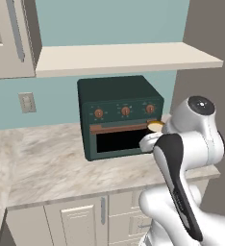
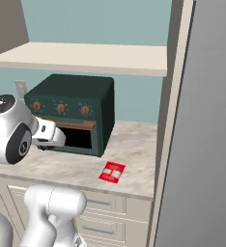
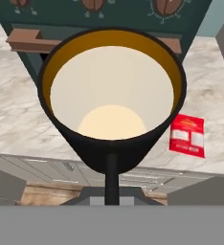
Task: Pick the mug from the counter and place it inside the microwave. Then close the microwave.
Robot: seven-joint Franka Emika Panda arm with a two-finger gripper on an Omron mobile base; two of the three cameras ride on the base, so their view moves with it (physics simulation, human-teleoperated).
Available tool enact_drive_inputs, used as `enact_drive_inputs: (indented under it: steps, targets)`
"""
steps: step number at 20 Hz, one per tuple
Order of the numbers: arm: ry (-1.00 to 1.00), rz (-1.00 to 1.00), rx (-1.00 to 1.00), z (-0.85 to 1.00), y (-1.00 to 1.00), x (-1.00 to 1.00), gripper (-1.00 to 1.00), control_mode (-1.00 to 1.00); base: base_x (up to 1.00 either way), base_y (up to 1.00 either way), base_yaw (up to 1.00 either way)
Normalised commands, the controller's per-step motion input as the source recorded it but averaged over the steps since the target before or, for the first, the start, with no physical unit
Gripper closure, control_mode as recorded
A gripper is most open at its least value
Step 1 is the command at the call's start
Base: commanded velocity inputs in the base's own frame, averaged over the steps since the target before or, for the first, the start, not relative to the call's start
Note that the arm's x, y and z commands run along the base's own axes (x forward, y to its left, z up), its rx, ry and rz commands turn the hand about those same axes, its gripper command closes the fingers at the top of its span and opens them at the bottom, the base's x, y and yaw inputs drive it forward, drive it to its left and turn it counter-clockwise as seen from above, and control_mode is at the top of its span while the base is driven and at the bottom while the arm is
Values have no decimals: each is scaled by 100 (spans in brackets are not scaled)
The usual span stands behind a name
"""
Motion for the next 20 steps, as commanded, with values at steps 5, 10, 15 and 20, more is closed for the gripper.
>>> enact_drive_inputs:
  steps: [5, 10, 15, 20]
  targets:
    - [0, 0, 0, 0, -5, 14, 100, -100, 0, 0, 0]
    - [0, 0, 0, 0, 0, 16, 100, -100, 0, 0, 0]
    - [0, 0, 0, 0, 0, 4, 100, 100, -12, -12, 2]
    - [0, 0, 0, 0, 0, 0, 100, 100, -69, -7, 8]
